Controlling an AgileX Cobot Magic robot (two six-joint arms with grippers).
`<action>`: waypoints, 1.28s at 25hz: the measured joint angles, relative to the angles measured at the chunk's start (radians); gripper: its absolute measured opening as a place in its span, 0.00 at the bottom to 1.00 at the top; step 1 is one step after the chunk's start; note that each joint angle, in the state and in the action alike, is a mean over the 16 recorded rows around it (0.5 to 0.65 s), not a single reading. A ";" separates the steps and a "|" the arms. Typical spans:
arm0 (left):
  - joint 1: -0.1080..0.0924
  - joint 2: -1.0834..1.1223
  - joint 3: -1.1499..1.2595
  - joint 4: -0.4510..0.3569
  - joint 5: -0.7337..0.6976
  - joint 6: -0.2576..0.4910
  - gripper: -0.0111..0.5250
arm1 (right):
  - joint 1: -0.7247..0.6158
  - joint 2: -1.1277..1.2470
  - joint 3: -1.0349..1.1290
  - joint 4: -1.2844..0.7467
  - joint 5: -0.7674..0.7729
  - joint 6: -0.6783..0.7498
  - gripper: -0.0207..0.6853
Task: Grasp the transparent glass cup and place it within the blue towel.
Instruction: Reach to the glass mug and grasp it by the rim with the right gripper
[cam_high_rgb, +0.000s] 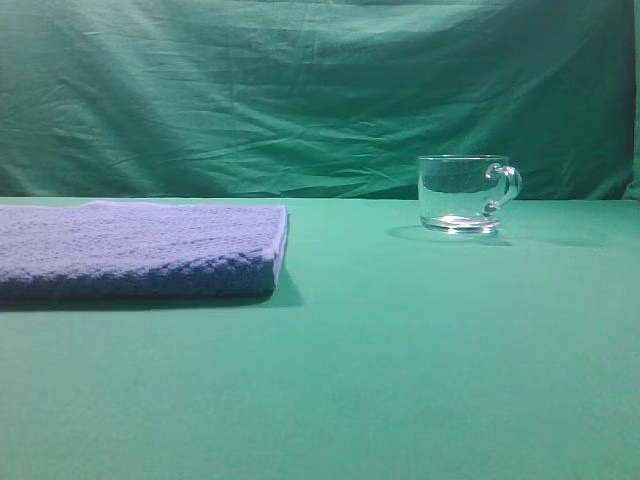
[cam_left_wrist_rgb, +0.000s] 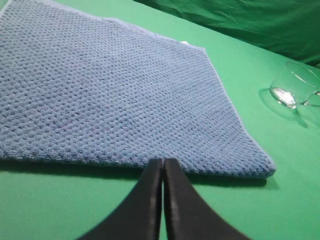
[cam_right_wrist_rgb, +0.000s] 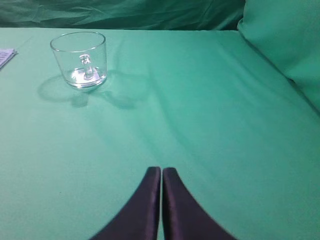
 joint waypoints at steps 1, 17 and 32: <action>0.000 0.000 0.000 0.000 0.000 0.000 0.02 | 0.000 0.000 0.000 0.000 0.000 0.000 0.03; 0.000 0.000 0.000 0.000 0.000 0.000 0.02 | 0.000 0.000 0.000 0.000 0.000 0.000 0.03; 0.000 0.000 0.000 0.000 0.000 0.000 0.02 | 0.000 0.000 0.000 0.009 -0.073 -0.007 0.07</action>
